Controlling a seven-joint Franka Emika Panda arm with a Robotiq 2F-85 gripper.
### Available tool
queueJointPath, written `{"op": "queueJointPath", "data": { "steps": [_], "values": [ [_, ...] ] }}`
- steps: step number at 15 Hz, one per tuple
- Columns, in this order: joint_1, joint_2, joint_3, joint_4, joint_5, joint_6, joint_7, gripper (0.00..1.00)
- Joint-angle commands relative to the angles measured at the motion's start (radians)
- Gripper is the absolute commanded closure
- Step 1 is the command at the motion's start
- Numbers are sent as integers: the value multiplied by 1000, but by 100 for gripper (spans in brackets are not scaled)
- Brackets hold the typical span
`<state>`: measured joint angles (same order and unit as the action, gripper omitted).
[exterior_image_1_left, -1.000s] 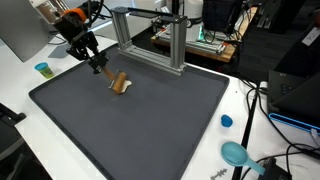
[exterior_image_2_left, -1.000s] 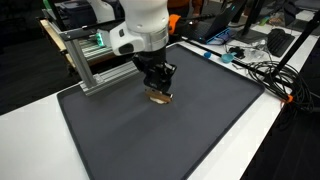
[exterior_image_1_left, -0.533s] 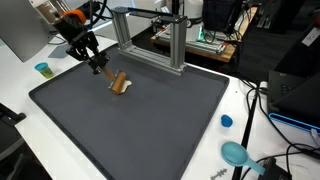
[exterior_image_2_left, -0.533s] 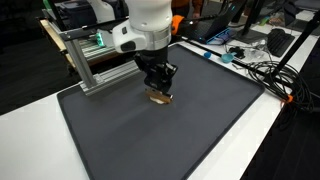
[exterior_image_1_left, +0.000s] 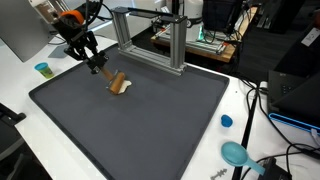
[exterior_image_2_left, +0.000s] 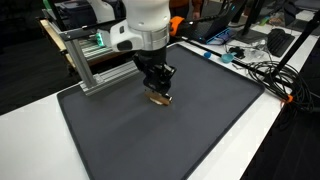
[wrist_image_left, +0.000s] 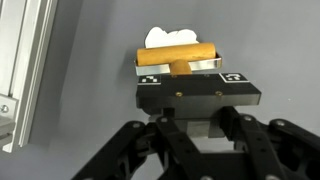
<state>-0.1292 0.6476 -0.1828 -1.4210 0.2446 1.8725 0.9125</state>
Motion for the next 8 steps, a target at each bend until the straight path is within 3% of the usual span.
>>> {"op": "queueJointPath", "data": {
  "steps": [1,8],
  "values": [
    [2,84,-25,30,-57,101,18,77],
    [-4,92,-33,21,-72,137,13,77]
  ]
}}
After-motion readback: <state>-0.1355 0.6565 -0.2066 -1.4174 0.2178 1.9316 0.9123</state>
